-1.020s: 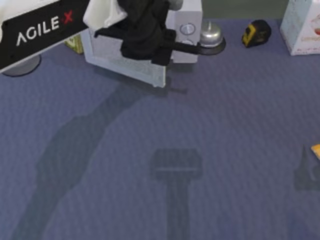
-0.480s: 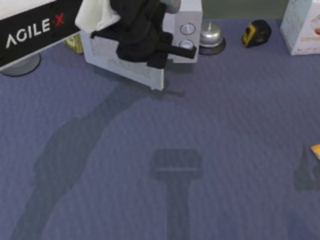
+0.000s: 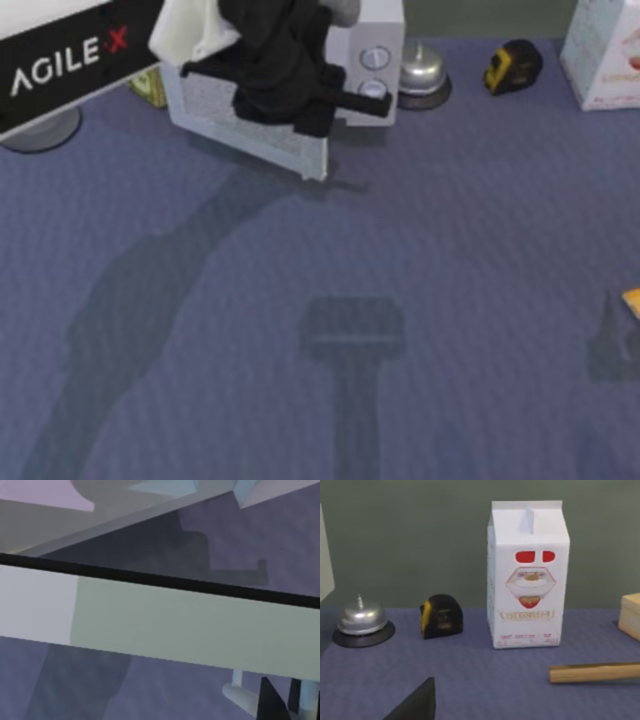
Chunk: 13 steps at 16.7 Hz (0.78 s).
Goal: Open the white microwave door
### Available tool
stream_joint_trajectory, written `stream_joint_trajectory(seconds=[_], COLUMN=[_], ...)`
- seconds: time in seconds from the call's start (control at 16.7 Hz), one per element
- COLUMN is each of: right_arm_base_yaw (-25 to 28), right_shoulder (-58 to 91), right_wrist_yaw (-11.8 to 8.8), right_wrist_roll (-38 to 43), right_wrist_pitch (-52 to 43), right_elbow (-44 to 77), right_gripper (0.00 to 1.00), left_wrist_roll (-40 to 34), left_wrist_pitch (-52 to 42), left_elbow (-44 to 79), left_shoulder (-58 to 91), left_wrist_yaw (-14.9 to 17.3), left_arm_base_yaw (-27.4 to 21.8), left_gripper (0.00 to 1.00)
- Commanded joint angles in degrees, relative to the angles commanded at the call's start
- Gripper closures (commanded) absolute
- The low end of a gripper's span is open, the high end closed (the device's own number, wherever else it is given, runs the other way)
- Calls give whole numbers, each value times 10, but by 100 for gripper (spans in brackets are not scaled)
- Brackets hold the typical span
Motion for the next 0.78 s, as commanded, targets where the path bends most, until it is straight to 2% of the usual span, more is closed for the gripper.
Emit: stream_joint_trajectory(seconds=[0.78], right_arm_base_yaw=[0], right_shoulder=[0], right_wrist_yaw=[0], right_wrist_roll=[0], right_wrist_pitch=[0], right_elbow=[0], right_gripper=[0], left_wrist_roll=[-1], left_wrist_pitch=[1], left_elbow=[-2], left_shoulder=[-1], left_wrist_yaw=[5], left_arm_base_yaw=[-3], left_gripper=[100])
